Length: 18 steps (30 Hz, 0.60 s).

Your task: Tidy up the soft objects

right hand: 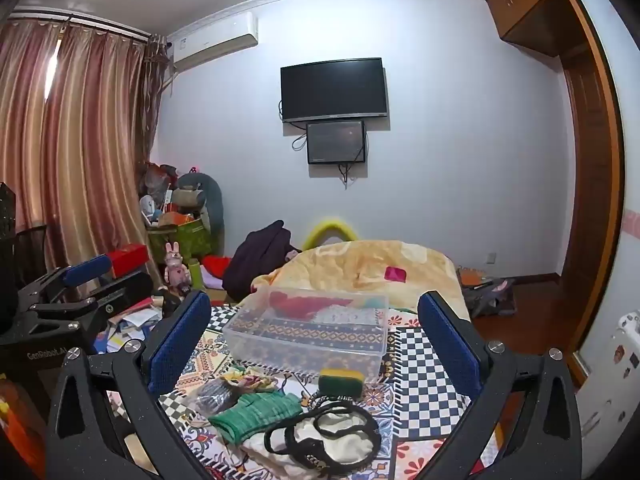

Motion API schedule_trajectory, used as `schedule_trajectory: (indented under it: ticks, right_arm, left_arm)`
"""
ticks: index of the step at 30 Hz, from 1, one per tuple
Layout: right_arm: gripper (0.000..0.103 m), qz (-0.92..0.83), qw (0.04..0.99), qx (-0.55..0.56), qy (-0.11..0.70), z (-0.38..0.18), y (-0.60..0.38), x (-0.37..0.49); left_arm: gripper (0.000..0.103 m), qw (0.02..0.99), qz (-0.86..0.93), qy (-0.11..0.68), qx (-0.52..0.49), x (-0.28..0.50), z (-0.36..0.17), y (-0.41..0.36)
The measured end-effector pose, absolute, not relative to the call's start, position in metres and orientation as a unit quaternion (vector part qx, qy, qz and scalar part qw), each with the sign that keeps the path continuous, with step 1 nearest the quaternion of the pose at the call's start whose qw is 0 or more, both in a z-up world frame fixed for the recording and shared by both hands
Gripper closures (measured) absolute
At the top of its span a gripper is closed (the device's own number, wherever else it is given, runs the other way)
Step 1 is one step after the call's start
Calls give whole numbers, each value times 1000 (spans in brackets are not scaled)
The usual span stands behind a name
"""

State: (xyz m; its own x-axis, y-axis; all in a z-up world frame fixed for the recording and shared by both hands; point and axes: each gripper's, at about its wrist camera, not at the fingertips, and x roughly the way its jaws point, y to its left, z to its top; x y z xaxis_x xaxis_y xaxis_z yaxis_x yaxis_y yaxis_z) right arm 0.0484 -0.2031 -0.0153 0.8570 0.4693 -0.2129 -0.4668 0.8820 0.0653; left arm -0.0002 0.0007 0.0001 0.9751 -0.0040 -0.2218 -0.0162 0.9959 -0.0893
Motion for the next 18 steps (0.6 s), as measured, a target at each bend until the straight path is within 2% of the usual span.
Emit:
schedule_trajectory:
  ticks: [18]
  right_arm:
    - [0,244,964,10,103,-10,-205,45]
  left_arm:
    - [0,994,-4,107,-24,-1,2,-7]
